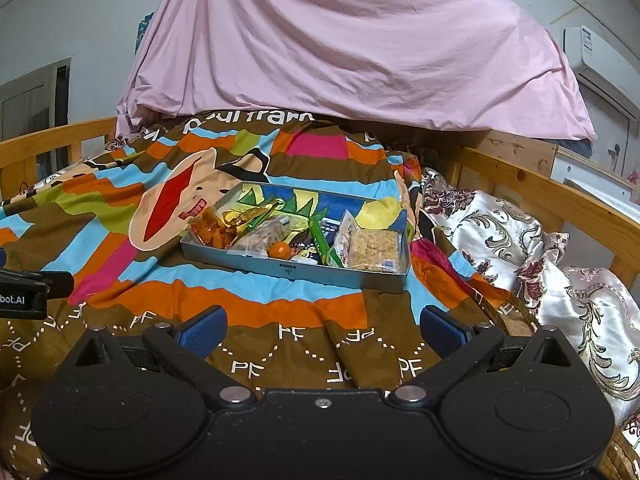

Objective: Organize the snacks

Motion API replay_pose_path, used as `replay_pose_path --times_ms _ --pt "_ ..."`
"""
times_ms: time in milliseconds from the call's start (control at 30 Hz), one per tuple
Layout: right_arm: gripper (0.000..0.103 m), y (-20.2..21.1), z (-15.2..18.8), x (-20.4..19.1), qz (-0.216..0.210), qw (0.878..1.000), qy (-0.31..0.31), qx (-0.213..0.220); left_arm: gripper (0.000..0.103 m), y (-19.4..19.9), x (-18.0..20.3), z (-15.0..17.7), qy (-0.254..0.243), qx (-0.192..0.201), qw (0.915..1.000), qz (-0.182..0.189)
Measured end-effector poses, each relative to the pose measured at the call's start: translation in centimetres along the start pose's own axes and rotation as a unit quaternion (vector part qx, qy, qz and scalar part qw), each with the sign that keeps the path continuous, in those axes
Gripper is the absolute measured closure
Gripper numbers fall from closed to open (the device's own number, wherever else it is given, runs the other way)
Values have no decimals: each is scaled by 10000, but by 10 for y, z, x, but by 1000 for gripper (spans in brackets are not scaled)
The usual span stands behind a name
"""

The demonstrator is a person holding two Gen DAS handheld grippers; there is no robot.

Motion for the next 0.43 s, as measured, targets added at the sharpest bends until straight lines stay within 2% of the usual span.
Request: replay_pose_path --times_ms 100,433 --pt "1 -1 -2 -1 -1 10000 6 -1 0 -1 -1 1 -29 -67 9999 -94" --pt "1 -2 -3 -2 9 10000 6 -9 0 -1 -2 1 -6 -56 10000 -67"
Point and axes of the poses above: each gripper's, at about its wrist camera, not at the fingertips, and y roughly against the way its jaws point, x to its right, z to its underside, the point moved 5 cm from there along -y, roughly the way its jaws point, and after that the axes turned 8 degrees about -y, right-handed, at the moved point
